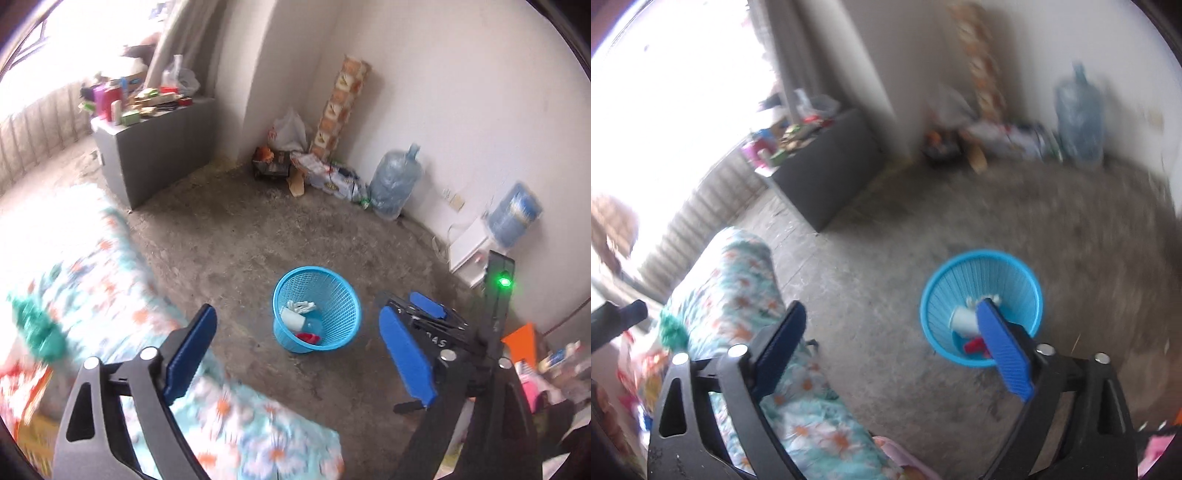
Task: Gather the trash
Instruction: 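Move both tools back over the bed toward the tissues and green bag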
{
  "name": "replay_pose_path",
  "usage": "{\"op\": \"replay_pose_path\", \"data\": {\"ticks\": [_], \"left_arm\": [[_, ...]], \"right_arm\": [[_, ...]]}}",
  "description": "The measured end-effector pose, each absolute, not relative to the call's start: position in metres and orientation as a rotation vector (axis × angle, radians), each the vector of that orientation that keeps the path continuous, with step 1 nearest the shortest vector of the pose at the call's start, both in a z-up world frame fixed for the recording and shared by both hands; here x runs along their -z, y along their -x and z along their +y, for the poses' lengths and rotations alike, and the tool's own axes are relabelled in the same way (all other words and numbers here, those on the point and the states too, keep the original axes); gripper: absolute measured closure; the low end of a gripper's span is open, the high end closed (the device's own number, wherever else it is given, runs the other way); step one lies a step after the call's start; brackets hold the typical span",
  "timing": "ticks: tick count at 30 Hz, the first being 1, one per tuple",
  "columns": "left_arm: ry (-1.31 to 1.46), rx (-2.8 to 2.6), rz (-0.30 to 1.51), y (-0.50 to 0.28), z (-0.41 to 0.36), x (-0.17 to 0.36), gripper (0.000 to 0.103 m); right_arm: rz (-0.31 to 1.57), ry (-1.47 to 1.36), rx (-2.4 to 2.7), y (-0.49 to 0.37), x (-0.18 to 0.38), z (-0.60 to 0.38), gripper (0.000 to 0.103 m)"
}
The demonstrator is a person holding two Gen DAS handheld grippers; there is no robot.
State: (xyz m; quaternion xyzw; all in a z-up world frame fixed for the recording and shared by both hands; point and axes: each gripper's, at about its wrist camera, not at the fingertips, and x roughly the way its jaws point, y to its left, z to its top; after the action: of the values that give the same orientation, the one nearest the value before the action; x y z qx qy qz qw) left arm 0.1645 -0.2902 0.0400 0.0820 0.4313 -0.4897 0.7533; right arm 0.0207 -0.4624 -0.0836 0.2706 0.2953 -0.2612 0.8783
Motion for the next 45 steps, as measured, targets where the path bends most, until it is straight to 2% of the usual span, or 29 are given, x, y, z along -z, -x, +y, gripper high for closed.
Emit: {"op": "replay_pose_path", "data": {"ticks": [2, 8, 17, 25, 33, 40, 45], "left_arm": [[-0.121, 1.034, 0.932, -0.164, -0.256, -0.052, 0.005], [0.009, 0.881, 0.894, -0.160, -0.161, -0.079, 0.005], [0.181, 0.708, 0.792, -0.167, -0.017, -0.088, 0.005], [0.306, 0.617, 0.730, -0.170, 0.073, -0.066, 0.005], [0.159, 0.490, 0.623, -0.183, 0.095, -0.058, 0.005], [0.018, 0.387, 0.577, -0.215, 0.084, -0.047, 0.006], [-0.080, 0.314, 0.616, -0.245, 0.069, -0.027, 0.024]], "right_arm": [[0.603, -0.490, 0.551, -0.024, 0.066, -0.438, 0.008], [0.630, -0.348, 0.567, -0.041, 0.043, -0.383, 0.008], [0.618, -0.107, 0.505, -0.068, 0.033, -0.314, 0.008], [0.568, -0.255, 0.142, -0.090, 0.034, -0.294, 0.008], [0.675, -0.386, 0.064, -0.127, 0.062, -0.290, 0.008], [0.743, -0.460, -0.006, -0.152, 0.076, -0.292, 0.023], [0.786, -0.524, -0.074, -0.180, 0.084, -0.289, 0.029]]}}
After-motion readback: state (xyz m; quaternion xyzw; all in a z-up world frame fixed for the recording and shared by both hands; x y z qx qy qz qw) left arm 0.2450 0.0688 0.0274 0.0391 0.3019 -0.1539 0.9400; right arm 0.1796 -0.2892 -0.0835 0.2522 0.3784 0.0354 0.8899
